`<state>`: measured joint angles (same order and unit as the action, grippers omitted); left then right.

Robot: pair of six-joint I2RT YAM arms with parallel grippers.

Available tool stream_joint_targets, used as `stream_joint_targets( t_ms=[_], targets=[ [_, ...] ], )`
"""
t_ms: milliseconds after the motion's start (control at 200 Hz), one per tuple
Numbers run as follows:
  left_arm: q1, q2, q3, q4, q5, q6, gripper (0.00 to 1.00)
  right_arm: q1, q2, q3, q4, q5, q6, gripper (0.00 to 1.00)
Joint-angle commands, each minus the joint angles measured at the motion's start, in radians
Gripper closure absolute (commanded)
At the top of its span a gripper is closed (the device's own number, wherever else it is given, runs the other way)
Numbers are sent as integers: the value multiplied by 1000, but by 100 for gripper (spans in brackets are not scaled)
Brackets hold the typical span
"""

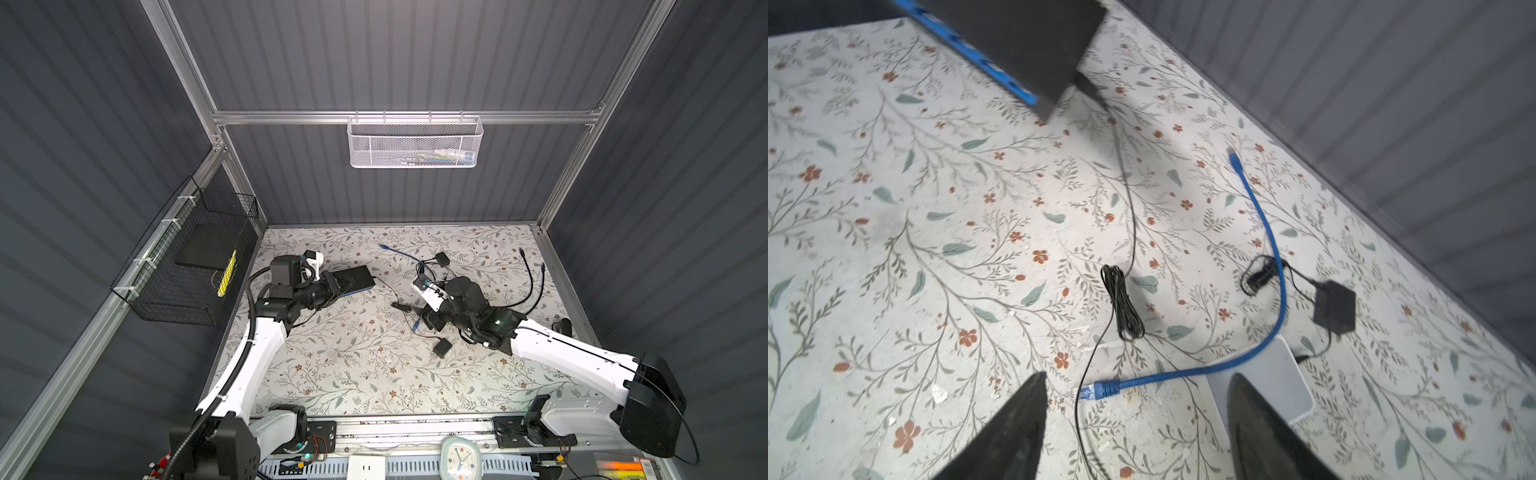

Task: Insert the plug into the switch port
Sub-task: 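Open the right gripper off the switch and swing it toward the blue ethernet cable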

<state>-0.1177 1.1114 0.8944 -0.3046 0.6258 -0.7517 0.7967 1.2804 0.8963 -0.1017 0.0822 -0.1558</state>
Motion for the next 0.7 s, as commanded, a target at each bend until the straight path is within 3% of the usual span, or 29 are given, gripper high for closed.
stream_joint_targets(
  t_ms=[0, 165, 490, 695],
  targets=[
    [7, -46, -57, 0, -84, -43, 100, -17, 35, 48, -187, 17, 194, 37],
    [13, -99, -105, -44, -119, -6, 100, -58, 127, 140, -320, 6, 347, 49],
    [25, -171, -119, -202, -116, 100, 100, -58, 317, 215, -372, -75, 579, 54],
    [36, -244, -173, -245, -120, 108, 100, -46, 357, 204, -367, -88, 633, 54]
  ],
)
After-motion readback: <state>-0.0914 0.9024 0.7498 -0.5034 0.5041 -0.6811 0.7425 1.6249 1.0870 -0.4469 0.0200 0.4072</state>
